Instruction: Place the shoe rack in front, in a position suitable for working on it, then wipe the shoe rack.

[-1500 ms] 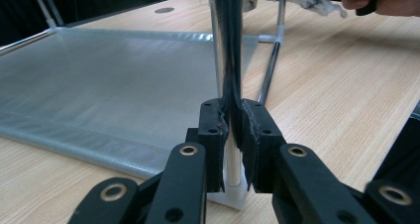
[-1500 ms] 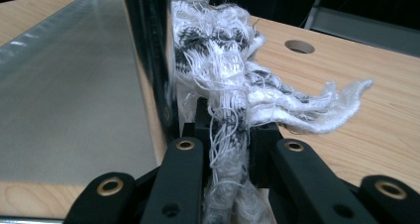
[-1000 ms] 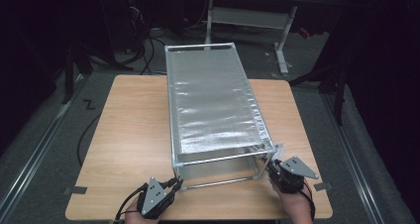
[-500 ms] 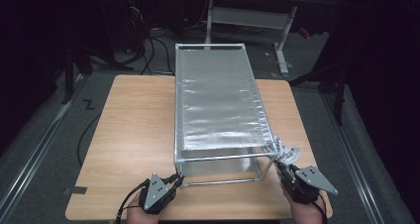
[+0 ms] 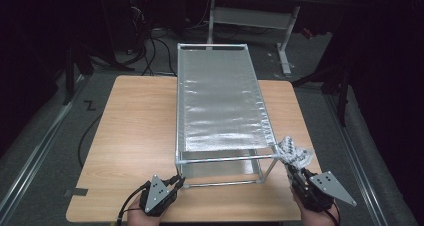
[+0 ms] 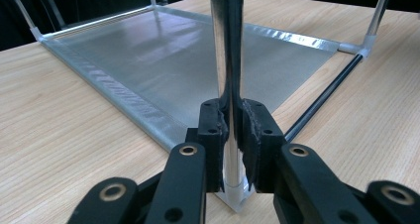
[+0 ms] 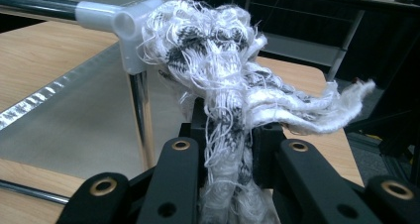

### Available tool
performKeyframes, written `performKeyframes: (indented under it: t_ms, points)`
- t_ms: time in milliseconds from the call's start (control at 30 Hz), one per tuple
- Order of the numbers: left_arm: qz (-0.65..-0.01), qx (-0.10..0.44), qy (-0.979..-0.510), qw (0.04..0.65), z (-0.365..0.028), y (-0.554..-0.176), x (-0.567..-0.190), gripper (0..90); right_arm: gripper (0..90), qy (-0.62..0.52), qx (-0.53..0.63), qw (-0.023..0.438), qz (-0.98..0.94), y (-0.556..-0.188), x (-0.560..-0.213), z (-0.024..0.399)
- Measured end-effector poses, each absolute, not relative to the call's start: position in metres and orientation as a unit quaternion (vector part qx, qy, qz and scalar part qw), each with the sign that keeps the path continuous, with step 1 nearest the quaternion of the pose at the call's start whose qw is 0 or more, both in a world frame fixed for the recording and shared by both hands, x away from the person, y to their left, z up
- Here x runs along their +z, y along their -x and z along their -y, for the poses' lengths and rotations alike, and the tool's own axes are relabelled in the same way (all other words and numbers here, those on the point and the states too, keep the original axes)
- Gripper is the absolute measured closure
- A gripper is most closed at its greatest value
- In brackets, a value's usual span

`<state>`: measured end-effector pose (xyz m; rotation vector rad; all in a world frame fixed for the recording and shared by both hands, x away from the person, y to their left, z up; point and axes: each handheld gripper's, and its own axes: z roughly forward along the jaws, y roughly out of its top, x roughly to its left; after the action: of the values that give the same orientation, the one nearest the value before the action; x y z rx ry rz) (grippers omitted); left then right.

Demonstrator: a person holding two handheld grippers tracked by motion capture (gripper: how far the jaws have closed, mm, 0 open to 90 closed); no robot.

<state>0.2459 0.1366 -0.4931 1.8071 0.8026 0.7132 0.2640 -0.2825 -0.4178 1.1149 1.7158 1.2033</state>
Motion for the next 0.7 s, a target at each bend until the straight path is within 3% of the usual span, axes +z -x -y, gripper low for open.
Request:
performKeyframes:
  t_ms: [467,700]
  points:
    - [-0.333,0.288,-0.750,0.493,-0.136,-0.245,-0.491,79.5,77.8,-0.395,0.396,0.368,-0.743,-0.261,-0.449,0.253]
    - [-0.331,0.287,-0.752,0.493,-0.136,-0.246,-0.491,79.4,77.9,-0.404,0.373,0.333,-0.766,-0.271,-0.466,0.255]
